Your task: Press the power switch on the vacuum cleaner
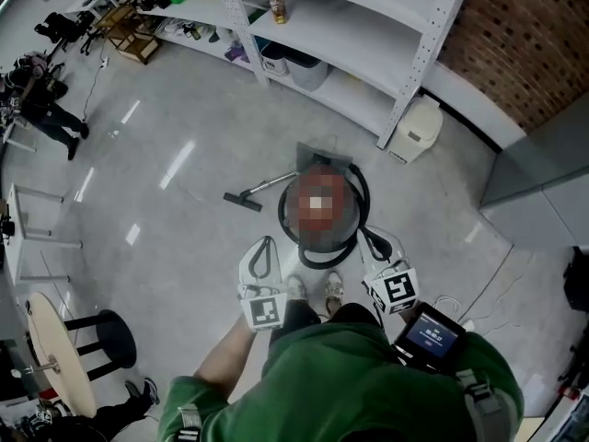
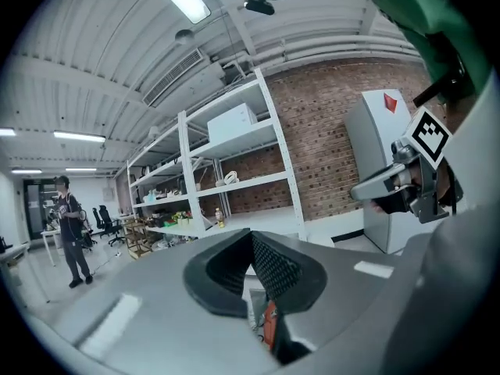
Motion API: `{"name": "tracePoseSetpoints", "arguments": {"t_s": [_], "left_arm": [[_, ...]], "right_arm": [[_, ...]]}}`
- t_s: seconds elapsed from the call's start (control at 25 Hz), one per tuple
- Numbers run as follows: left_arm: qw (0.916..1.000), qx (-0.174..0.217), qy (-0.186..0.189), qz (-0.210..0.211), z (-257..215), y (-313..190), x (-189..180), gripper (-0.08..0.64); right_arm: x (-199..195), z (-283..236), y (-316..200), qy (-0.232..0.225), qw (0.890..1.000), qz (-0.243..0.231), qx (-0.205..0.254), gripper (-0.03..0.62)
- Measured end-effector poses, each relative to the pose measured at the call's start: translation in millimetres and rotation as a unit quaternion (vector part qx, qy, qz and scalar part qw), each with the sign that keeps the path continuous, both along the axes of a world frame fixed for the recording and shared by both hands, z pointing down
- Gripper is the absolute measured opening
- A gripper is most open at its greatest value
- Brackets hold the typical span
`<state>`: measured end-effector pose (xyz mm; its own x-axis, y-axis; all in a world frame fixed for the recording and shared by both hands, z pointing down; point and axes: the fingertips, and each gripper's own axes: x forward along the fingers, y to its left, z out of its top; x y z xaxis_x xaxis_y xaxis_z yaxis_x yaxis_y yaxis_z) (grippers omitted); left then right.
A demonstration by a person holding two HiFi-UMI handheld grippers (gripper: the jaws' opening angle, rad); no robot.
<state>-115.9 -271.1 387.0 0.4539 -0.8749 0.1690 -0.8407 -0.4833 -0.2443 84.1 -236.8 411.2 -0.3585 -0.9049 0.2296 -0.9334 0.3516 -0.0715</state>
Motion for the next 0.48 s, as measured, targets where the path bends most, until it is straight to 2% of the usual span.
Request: {"name": "tracePoseSetpoints", "arguments": {"t_s": [0.2,0.36,0.48], "left_arm": [[0.9997,-0.008,0.020,0.011,-9.9,21.6,-6.3,0.006],[0.9988,-0.007,0.032,0.036,-17.2,39.1,-12.7,0.006],[0.9971,-0.002,0.051,0.057,-16.6,63.3,-31.7,0.005]], "right_arm": [[-17.8,-16.9,19.4,-0.003,1.000,0.005,0.013,0.002],[-34.7,-26.8,34.3,0.003,1.000,0.014,0.018,0.002],[-61.1,-34.5,58.7,0.013,0.999,0.026,0.023,0.002]]}}
